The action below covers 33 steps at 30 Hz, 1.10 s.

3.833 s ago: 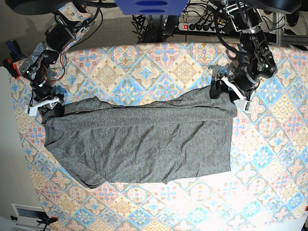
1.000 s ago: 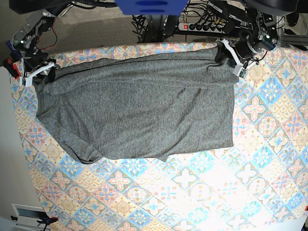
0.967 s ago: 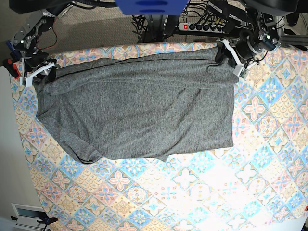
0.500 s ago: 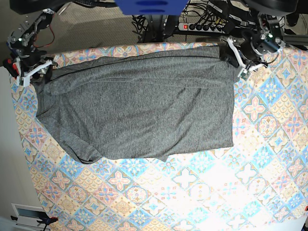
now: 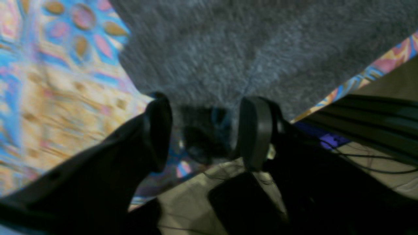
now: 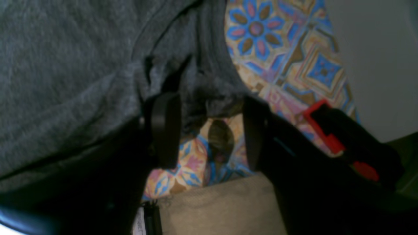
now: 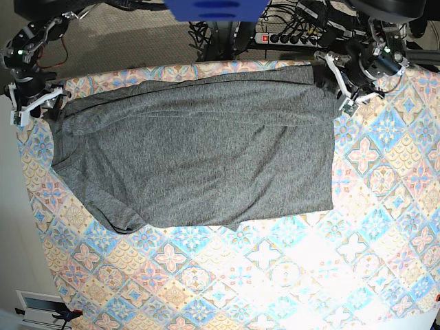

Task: Layout the t-shirt on the table in an organized manner, then fold the t-shirt properly
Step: 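Pull the grasped shirt edge away from the shirt body with both grippers, then release the shirt edge and move both grippers onto the shirt body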

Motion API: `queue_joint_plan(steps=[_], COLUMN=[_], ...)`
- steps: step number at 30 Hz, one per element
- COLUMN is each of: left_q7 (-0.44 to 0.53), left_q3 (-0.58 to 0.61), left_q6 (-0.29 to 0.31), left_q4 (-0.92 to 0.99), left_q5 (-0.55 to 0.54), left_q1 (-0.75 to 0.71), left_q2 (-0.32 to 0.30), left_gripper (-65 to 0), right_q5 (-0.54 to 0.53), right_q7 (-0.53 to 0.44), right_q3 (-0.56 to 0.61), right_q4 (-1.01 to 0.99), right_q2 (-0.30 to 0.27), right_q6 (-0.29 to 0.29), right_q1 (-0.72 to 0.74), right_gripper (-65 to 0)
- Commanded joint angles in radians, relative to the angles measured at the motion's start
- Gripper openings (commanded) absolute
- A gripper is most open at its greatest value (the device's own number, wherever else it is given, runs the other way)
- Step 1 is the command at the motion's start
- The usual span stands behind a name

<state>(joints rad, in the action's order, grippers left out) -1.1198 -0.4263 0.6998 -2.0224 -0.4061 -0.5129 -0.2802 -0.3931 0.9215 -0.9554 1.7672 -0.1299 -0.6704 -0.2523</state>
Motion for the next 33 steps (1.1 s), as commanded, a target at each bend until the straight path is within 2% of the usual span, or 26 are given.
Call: queue_joint_plan(steps=[1, 5, 9, 12, 14, 18, 21, 24, 27, 31, 33], left_q7=[0.020, 0.020, 0.022, 0.056, 0.080, 0.077, 0.077, 0.086, 0.086, 0.086, 0.086], left_q3=[-0.004, -0.003, -0.004, -0.006, -0.006, -0.001, 0.001, 0.001, 0.002, 0.002, 0.001], left_q6=[-0.002, -0.002, -0.002, -0.002, -0.002, -0.002, -0.002, -0.002, -0.088, -0.101, -0.101], left_q4=[-0.025, -0.031, -0.030, -0.028, -0.028, -0.016, -0.004, 0.022, 0.041, 0.071, 0.087], left_q5=[-0.017, -0.093, -0.235, -0.293, -0.305, -0.290, -0.202, -0.092, 0.002, 0.025, 0.025], left_q1=[0.006, 0.010, 0.012, 0.053, 0.098, 0.245, 0.337, 0.397, 0.434, 0.442, 0.442], left_q2=[-0.009, -0.020, -0.078, -0.089, -0.084, -0.026, 0.014, 0.057, 0.077, 0.081, 0.081], left_gripper=[-31.9, -31.9, -31.9, -31.9, -31.9, -31.9, -31.9, -31.9, -31.9, -31.9, -31.9], right_q5=[-0.011, -0.011, -0.010, -0.005, 0.046, 0.263, 0.362, 0.374, 0.375, 0.375, 0.377], right_q7=[-0.017, 0.014, 0.031, 0.031, 0.034, 0.029, -0.022, -0.098, -0.187, -0.345, -0.413], right_q3=[-0.004, -0.004, -0.004, 0.003, 0.028, 0.168, 0.269, 0.342, 0.416, 0.528, 0.588], right_q4=[0.020, 0.020, 0.017, 0.009, 0.009, 0.001, -0.056, -0.161, -0.330, -0.553, -0.651], right_q2=[-0.017, -0.017, -0.021, -0.024, -0.026, -0.053, -0.086, -0.121, -0.178, -0.248, -0.264], right_q6=[-0.001, -0.001, -0.001, -0.001, -0.001, -0.004, -0.007, -0.007, -0.007, -0.007, -0.007], right_q1=[0.000, 0.000, 0.003, 0.060, 0.129, 0.249, 0.351, 0.411, 0.454, 0.512, 0.565], right_gripper=[-35.9, -35.9, -35.9, -35.9, -35.9, -35.9, -35.9, -35.9, -35.9, -35.9, -35.9])
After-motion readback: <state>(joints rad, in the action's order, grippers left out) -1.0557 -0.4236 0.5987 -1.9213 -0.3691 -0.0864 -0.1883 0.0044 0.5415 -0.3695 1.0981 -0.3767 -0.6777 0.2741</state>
